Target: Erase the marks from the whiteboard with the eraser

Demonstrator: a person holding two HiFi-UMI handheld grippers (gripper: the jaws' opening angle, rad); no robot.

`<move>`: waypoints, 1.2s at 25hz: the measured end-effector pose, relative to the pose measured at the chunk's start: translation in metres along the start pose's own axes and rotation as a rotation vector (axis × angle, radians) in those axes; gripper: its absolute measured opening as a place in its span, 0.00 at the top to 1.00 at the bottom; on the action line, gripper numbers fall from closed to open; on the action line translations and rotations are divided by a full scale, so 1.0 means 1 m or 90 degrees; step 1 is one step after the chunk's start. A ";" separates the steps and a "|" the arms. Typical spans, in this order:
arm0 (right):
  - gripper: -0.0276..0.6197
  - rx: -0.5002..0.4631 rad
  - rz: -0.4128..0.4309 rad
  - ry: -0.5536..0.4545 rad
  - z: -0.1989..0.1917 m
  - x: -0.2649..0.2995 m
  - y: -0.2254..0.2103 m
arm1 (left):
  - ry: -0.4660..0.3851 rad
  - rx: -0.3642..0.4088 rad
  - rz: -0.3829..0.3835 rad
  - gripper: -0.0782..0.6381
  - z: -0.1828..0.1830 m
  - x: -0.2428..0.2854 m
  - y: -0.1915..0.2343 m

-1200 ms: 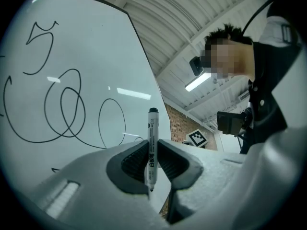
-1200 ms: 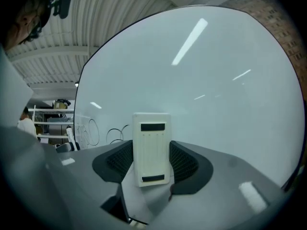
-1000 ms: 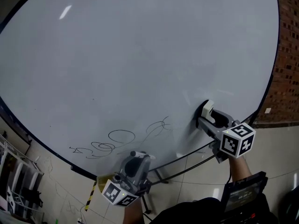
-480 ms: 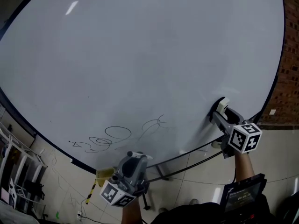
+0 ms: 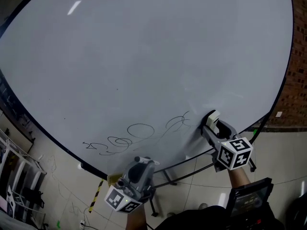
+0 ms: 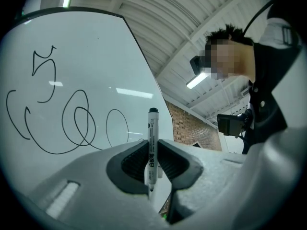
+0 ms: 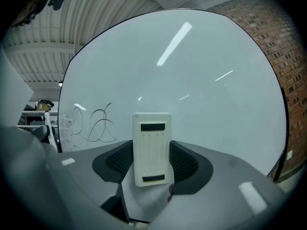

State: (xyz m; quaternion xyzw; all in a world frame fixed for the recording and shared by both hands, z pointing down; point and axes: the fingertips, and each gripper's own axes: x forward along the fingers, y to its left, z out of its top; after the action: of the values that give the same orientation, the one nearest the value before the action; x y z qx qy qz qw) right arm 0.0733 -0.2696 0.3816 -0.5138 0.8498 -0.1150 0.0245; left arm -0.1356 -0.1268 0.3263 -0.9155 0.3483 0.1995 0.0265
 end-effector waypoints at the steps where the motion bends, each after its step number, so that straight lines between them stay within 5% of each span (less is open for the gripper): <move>1: 0.59 -0.005 0.019 0.003 -0.004 0.004 0.018 | -0.002 -0.002 -0.002 0.81 0.001 -0.005 0.005; 5: 0.59 -0.053 0.091 0.019 -0.014 0.016 0.087 | -0.009 -0.013 -0.017 0.81 0.005 -0.003 0.008; 10: 0.59 -0.048 0.121 0.030 -0.013 0.013 0.081 | -0.003 -0.011 -0.029 0.81 0.003 0.003 0.014; 22: 0.59 0.015 -0.070 -0.003 0.015 -0.018 -0.077 | -0.014 -0.008 -0.031 0.81 0.002 0.011 0.017; 30: 0.59 0.010 -0.081 -0.019 0.049 -0.017 -0.044 | -0.020 -0.011 -0.017 0.81 0.010 -0.002 0.022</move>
State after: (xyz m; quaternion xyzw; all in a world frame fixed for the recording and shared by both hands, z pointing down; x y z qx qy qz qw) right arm 0.1275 -0.2822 0.3423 -0.5680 0.8141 -0.1157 0.0339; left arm -0.1553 -0.1403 0.3199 -0.9172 0.3337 0.2162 0.0267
